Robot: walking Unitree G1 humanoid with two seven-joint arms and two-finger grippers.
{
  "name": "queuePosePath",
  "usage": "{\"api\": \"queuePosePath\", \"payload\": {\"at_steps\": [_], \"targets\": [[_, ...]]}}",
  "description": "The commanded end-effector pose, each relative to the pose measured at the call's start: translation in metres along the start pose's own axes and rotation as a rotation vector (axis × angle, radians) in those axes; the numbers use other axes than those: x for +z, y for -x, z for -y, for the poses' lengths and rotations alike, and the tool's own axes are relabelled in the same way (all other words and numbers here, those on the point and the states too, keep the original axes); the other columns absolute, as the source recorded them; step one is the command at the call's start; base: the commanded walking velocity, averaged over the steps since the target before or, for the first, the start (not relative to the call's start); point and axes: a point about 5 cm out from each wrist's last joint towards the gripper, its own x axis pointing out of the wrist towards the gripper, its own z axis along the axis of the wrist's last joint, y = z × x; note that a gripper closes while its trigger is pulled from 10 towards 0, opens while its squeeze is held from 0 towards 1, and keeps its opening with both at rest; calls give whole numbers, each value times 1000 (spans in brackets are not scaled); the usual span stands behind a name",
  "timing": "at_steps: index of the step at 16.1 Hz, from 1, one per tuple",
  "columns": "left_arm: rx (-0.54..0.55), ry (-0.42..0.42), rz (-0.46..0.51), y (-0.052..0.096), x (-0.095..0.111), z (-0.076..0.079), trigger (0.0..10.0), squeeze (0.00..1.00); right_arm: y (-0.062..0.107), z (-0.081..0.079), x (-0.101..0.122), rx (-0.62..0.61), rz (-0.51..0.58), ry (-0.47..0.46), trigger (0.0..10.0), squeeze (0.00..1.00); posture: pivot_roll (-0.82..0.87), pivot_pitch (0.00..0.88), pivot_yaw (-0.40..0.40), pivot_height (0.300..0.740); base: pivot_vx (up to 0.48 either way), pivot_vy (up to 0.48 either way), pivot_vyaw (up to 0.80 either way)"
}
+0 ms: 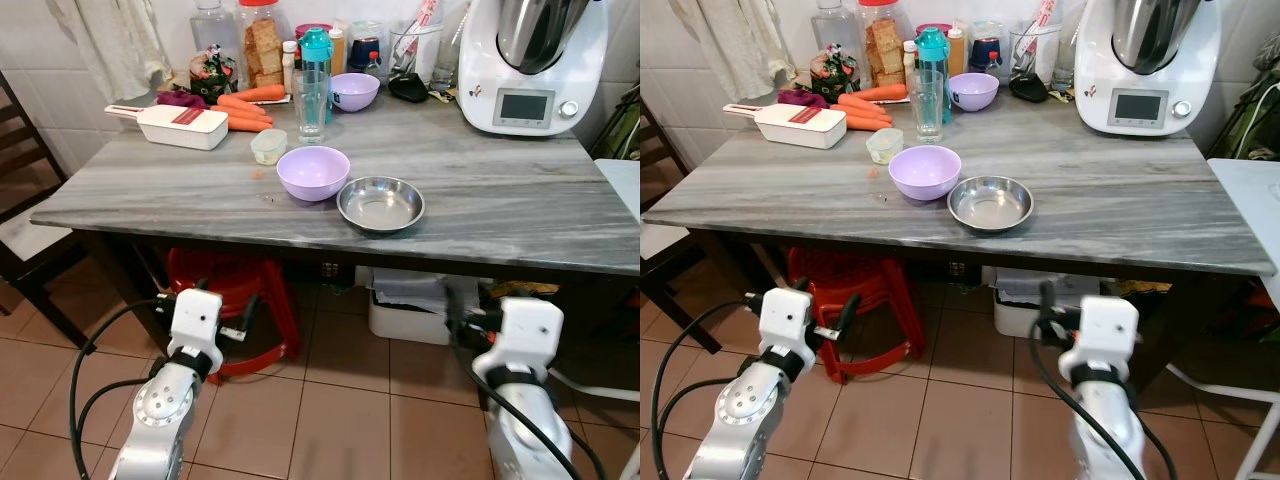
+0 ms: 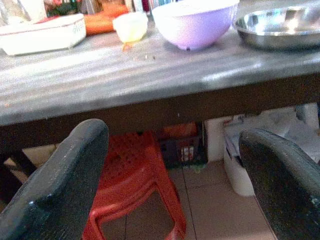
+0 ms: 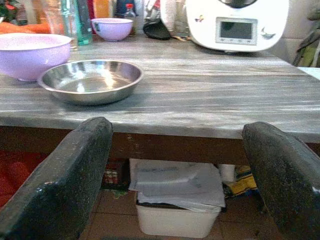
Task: Setting the table
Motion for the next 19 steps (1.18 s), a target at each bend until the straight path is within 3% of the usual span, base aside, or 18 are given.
{"api": "queuePosePath", "payload": {"at_steps": [1, 5, 8, 11, 19], "targets": [[42, -2, -7, 1, -2, -6, 10000, 0, 1, -3, -2, 12, -11, -8, 10000, 0, -86, 0, 16, 740, 0, 0, 0], [18, -8, -13, 13, -1, 6, 10000, 0, 8, -5, 0, -9, -21, -22, 10000, 0, -80, 0, 31, 740, 0, 0, 0], [28, -27, 4, 17, 7, -4, 10000, 0, 11, -15, 4, 27, -20, -46, 10000, 0, -49, 21, 35, 740, 0, 0, 0], [37, -41, 28, 12, 17, -8, 10000, 0, 2, -20, 10, 48, 1, -45, 10000, 0, -42, 27, 38, 740, 0, 0, 0], [54, -65, 93, 0, 31, -4, 10000, 0, -17, -6, 32, 49, 74, 0, 10000, 0, -43, 0, -41, 740, 0, 0, 0]]}}
